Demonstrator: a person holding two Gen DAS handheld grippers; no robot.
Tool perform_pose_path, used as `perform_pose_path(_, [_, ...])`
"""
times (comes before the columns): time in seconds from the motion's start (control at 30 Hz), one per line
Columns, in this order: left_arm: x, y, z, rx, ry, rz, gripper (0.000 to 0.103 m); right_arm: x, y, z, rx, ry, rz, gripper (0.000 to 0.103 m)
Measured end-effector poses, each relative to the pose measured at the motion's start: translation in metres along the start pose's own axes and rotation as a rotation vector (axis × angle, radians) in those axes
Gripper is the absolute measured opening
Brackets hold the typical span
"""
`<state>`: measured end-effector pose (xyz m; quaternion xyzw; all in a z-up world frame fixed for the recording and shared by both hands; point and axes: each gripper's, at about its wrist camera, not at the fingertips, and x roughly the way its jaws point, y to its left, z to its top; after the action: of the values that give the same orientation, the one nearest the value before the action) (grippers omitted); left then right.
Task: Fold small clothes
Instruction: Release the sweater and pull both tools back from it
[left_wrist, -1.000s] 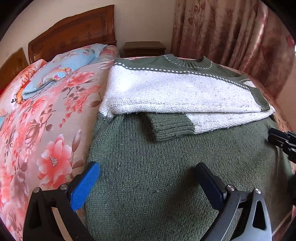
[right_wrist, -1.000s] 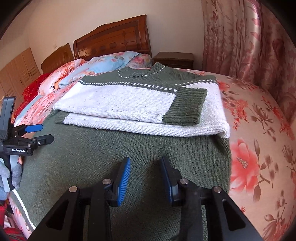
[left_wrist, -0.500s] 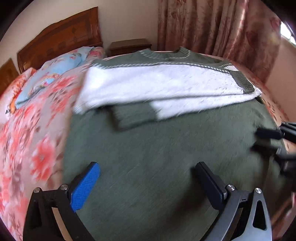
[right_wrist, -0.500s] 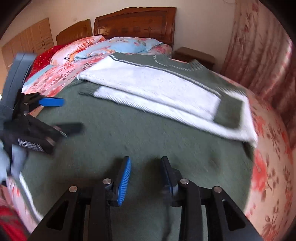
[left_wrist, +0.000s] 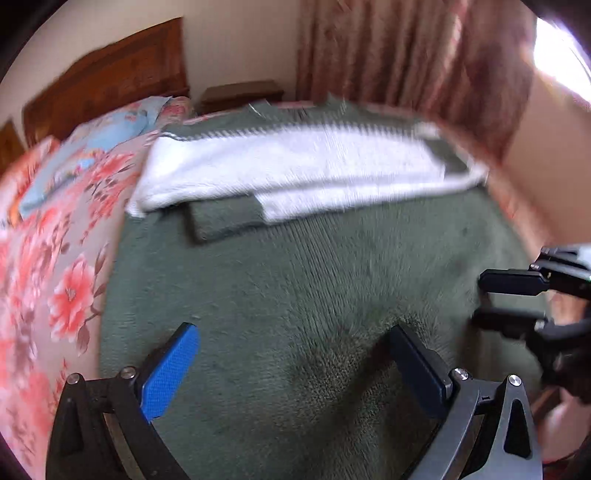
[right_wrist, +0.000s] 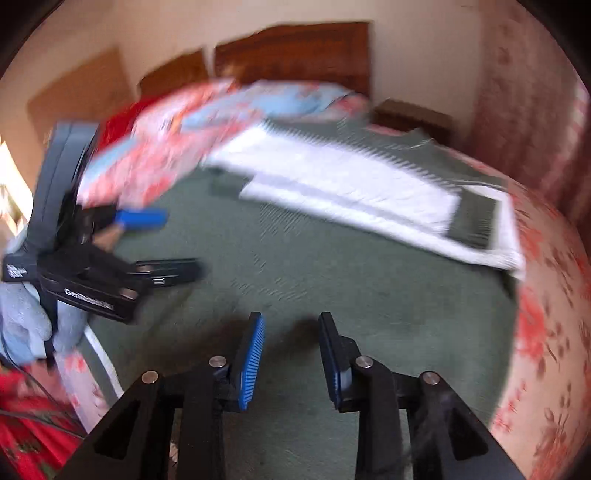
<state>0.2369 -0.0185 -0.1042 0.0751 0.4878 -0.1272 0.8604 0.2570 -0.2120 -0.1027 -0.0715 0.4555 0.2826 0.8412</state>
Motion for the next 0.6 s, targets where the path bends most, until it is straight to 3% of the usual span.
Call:
perform_pose_path(0.03, [-0.002, 0.0, -0.003, 0.007, -0.022, -0.002, 0.103, 0.012, 0.006, -0.004, -0.047, 0.053, -0.034, 0.031])
perform_pose_path(0.1, [-0.005, 0.008, -0.009, 0.012, -0.006, -0.024, 0.103, -0.002, 0.005, -0.011, -0.101, 0.025, -0.011, 0.032])
perform_pose_path(0.33, [-0.024, 0.046, -0.041, -0.026, 0.019, -0.005, 0.103, -0.051, -0.038, -0.042, -0.035, 0.096, 0.074, 0.031])
perform_pose_path(0.43, [-0.028, 0.044, -0.041, -0.048, 0.045, 0.005, 0.103, -0.056, -0.033, -0.034, -0.043, 0.135, 0.034, 0.031])
perform_pose_path(0.5, [-0.034, 0.039, -0.03, -0.086, 0.023, -0.058, 0.103, -0.059, -0.018, -0.023, -0.095, 0.134, -0.029, 0.031])
perform_pose_path(0.57, [-0.04, 0.031, -0.019, -0.097, -0.014, -0.12, 0.103, -0.067, 0.0, -0.006, -0.139, 0.074, 0.004, 0.031])
perform_pose_path(0.6, [-0.042, 0.026, -0.011, -0.09, -0.041, -0.104, 0.103, -0.068, 0.007, 0.003, -0.148, 0.046, 0.036, 0.031])
